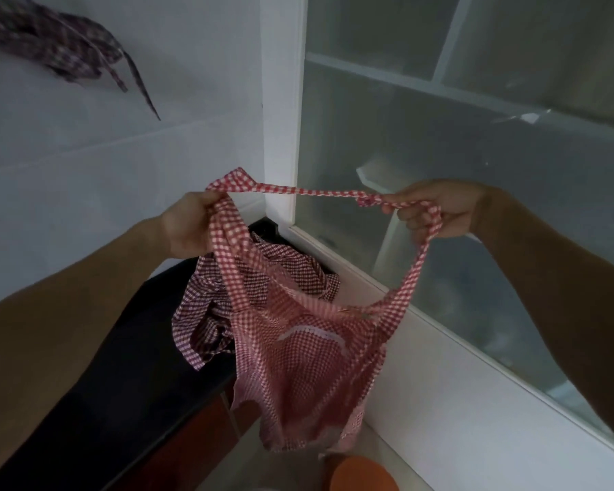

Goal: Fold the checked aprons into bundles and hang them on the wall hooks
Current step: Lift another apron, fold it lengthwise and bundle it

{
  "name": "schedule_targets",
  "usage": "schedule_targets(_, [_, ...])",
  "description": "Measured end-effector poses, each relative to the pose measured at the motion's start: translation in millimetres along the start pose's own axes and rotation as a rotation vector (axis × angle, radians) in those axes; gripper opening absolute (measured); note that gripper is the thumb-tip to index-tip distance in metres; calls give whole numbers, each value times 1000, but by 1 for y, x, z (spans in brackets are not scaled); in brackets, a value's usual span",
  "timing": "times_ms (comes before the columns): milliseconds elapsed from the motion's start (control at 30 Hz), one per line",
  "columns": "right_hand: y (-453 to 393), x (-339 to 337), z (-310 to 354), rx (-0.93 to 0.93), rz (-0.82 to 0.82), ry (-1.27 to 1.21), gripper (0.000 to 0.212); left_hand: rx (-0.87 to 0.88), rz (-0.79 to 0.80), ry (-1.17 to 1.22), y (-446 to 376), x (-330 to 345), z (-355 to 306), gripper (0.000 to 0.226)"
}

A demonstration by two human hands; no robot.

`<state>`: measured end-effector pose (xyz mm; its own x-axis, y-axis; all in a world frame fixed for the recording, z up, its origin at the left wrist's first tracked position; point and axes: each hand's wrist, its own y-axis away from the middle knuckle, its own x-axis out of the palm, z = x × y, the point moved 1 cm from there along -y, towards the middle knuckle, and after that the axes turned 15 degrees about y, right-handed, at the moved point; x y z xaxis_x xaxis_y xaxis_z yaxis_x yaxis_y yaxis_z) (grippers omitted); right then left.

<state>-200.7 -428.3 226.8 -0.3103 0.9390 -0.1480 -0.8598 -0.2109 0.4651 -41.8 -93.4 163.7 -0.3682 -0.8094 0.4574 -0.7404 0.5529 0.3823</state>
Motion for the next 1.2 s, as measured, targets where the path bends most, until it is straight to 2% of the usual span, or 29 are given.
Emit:
schedule_targets(67, [3,-7,0,-18,52,-25,68,-62,26,55,8,3,-9,38])
schedule_targets(133, [4,-13,2,-58,46,-9,77,-257,239,110,18,5,-17,49])
schedule_targets(200, [-3,-21,-1,-39,-121,150,77,-373,509,219,23,2,-21,62])
schedule_targets(267, [-19,-29,-9,39,-429,364,58,-411,638,210,26,4,-23,68])
schedule_targets(333, [-41,-33,-18,44,-732,531,39,-344,670,185,34,26,-25,63])
schedule_targets(367, [-53,-29,-21,11,-844,687,39,-282,624,134,38,40,-26,62])
schedule_targets(400, [-64,-20,-24,-51,-962,848,37,-184,529,65,43,55,-27,60])
schedule_targets(433, [-72,-2,-24,-172,-1076,898,32,-70,415,30,45,67,-27,58])
schedule_targets(467, [-77,21,-25,-294,-1115,821,26,8,344,45,44,78,-28,55])
schedule_targets(500, [-79,46,-24,-394,-1014,697,23,48,304,74,44,89,-28,52])
schedule_targets(533, [-80,75,-24,-433,-786,631,22,65,283,98,46,98,-28,51])
schedule_targets(600, [-82,123,-29,-362,-182,723,27,85,240,121,45,104,-27,52])
schedule_targets(633, [-88,136,-38,-329,-23,817,25,90,225,124,45,104,-27,52])
schedule_targets(667, [-93,146,-50,-319,55,876,28,90,218,124,48,103,-27,52])
schedule_targets(733, [-110,153,-76,-307,-14,915,41,100,206,117,50,96,-28,53])
schedule_targets(800, [-124,158,-91,-329,-125,883,37,119,165,102,53,86,-31,53])
schedule_targets(900, [-121,149,-85,-261,-75,739,29,109,122,81,58,62,-39,56])
schedule_targets(967, [-108,127,-70,-201,15,598,23,96,69,-7,57,38,-42,62])
schedule_targets(1000, [-100,117,-61,-210,60,509,23,88,13,-68,54,20,-42,63])
schedule_targets(1100, [-77,96,-28,-268,52,203,50,64,-238,-248,33,-37,-27,54])
schedule_targets(1167, [-64,89,-5,-335,-14,99,41,65,-378,-380,20,-68,-10,55])
schedule_targets(1200, [-60,89,7,-360,-54,88,35,38,-392,-402,16,-79,-1,60])
